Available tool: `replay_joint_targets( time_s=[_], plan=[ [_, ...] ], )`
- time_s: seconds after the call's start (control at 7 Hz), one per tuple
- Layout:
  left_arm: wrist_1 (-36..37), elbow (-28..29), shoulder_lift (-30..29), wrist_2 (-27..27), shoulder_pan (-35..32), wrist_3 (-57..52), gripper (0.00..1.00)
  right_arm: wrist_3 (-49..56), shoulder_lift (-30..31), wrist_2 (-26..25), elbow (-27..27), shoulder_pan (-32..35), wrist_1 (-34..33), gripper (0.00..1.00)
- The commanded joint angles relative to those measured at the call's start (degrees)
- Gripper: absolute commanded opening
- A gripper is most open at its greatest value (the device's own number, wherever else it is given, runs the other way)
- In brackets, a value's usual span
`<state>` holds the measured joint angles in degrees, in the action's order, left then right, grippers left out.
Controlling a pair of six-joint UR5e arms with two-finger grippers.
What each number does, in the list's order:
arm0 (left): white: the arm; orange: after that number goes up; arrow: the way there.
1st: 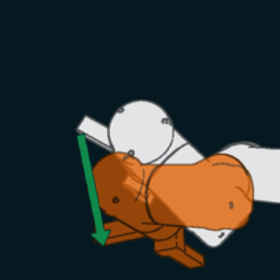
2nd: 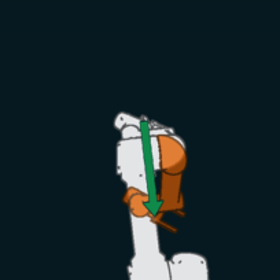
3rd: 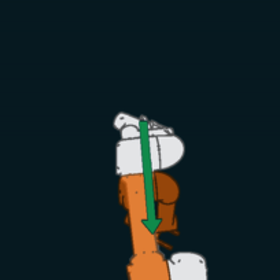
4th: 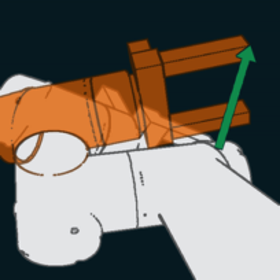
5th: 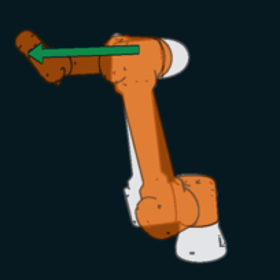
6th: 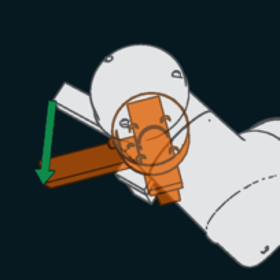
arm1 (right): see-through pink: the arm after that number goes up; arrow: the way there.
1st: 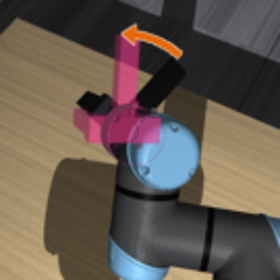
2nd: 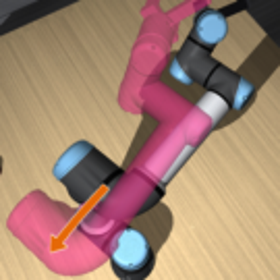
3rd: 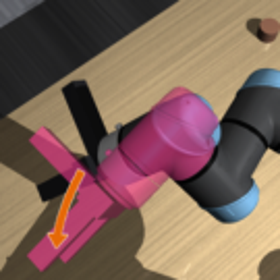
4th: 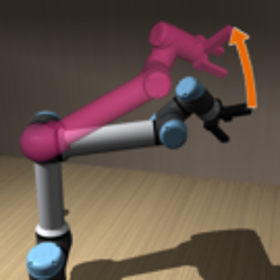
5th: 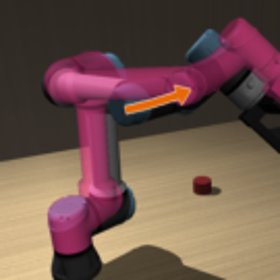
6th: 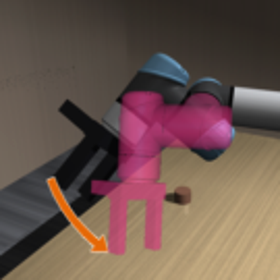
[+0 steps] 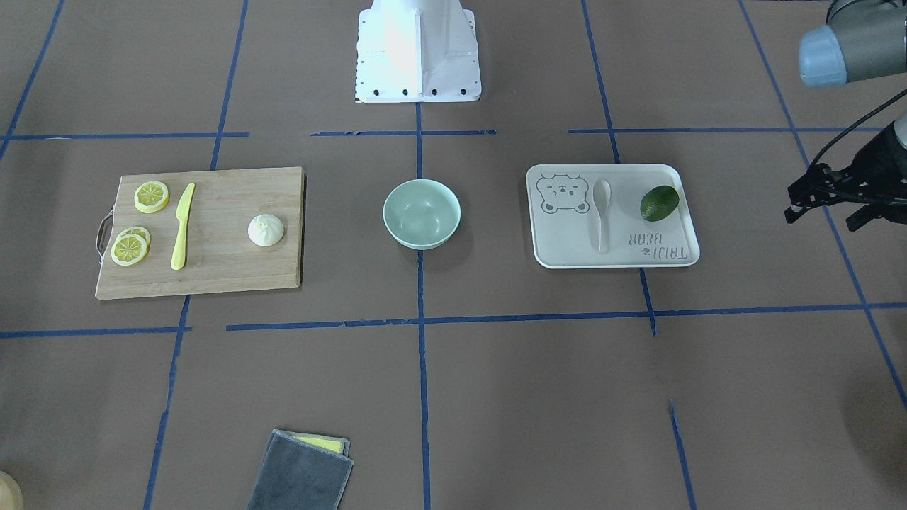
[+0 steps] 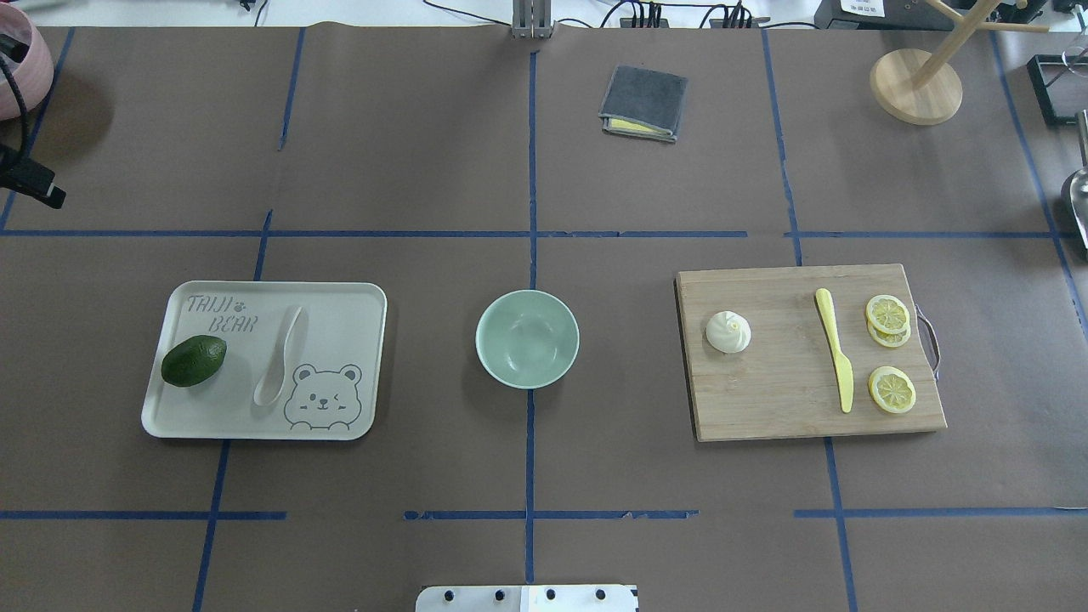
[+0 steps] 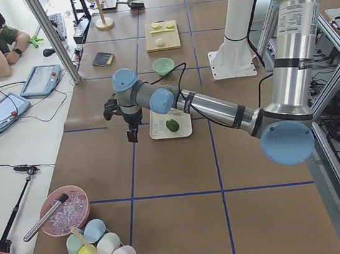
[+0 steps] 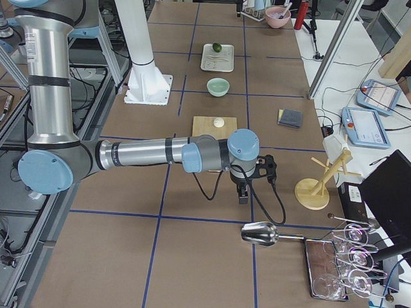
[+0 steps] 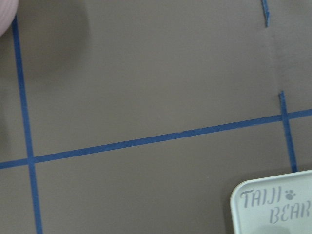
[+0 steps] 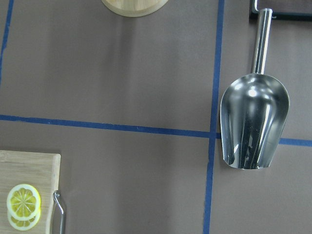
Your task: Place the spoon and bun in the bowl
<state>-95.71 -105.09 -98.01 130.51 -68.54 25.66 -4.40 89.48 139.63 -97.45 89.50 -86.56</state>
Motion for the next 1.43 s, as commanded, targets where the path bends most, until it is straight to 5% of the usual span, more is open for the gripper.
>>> replay_joint_targets(
  time_s=[0.0, 0.43, 1.29],
  plan=[
    [-6.49, -0.64, -0.42, -4.17, 7.59, 12.87, 1.00, -0.87, -0.62, 0.46, -0.81, -0.20, 0.16, 1.00],
    [-6.95, -0.64, -4.80, -10.77, 19.11, 29.31, 1.00, -9.54, -1.33, 1.43, -2.64, -3.35, 0.25, 1.00],
    [-17.58, 7.17, -6.31, -17.20, 29.25, 37.62, 0.90, -21.16, -1.41, 1.52, -7.13, -8.19, 0.25, 1.00]
  ],
)
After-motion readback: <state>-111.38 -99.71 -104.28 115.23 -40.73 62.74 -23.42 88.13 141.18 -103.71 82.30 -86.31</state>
